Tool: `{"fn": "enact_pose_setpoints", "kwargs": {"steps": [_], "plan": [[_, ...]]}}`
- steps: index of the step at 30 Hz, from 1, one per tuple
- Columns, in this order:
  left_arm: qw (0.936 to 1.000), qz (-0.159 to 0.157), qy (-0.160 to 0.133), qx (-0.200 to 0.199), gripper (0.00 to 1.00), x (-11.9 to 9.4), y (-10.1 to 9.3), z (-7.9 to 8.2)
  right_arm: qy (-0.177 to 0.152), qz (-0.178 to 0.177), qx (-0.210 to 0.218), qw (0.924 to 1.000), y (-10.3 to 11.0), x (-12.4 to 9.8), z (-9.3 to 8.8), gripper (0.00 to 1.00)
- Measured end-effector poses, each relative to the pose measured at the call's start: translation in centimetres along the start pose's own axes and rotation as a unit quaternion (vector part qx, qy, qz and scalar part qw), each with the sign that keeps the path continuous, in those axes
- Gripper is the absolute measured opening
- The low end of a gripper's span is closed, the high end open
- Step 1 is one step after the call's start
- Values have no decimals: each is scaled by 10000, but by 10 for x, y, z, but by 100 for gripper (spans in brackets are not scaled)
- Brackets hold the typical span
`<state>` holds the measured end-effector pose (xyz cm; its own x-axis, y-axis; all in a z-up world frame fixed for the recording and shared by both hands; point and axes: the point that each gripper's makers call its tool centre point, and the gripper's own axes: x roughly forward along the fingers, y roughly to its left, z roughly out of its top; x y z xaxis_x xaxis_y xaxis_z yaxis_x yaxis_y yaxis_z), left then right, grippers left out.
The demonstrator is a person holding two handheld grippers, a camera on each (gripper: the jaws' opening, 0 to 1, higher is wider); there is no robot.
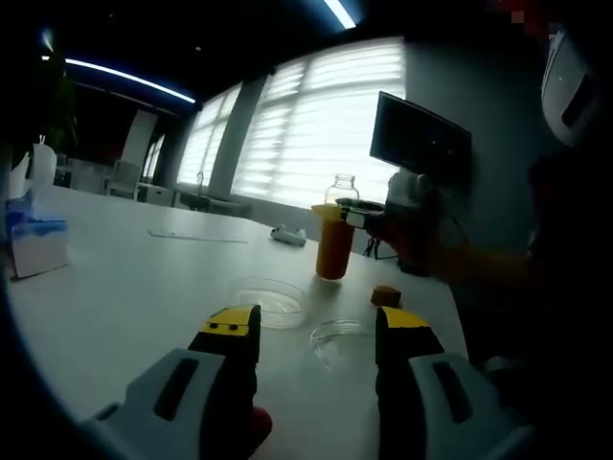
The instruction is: Open the Petri dish lid, place the lid on the table, pour the liquid culture medium into the Petri dish, pick up the Petri dish lid from the table, and close the Petri dish
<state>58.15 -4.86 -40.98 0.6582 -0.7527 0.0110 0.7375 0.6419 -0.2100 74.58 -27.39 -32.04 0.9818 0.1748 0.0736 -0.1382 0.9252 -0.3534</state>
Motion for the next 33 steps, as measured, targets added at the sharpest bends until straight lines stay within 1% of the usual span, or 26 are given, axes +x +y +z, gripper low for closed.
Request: {"fn": "enact_pose_setpoints", "kwargs": {"steps": [6, 8, 10, 15, 19, 26, 33], "plan": [[10000, 2, 2, 11, 40, 0, 1, 0, -69, 93, -482, 9988, 14, -1, 4, 48], [10000, 0, -1, 14, 40, 0, 1, 0, -78, 111, -578, 9982, 18, -1, 4, 48], [10000, 2, 0, 15, 40, 0, 1, 0, -97, 119, -660, 9977, 17, 1, 2, 48], [10000, -2, -6, 11, 40, 0, 0, 0, -103, 111, -743, 9971, 18, 1, 3, 48], [10000, -10, -10, 4, 40, 0, 0, 0, -129, 142, -887, 9959, 23, 0, 3, 48], [10000, -6, -7, 8, 40, 0, 0, 0, -212, 257, -1330, 9906, 40, 0, 4, 48], [10000, 0, -6, 6, 40, 0, 0, 0, -289, 354, -1660, 9851, 53, -2, 6, 48]]}}
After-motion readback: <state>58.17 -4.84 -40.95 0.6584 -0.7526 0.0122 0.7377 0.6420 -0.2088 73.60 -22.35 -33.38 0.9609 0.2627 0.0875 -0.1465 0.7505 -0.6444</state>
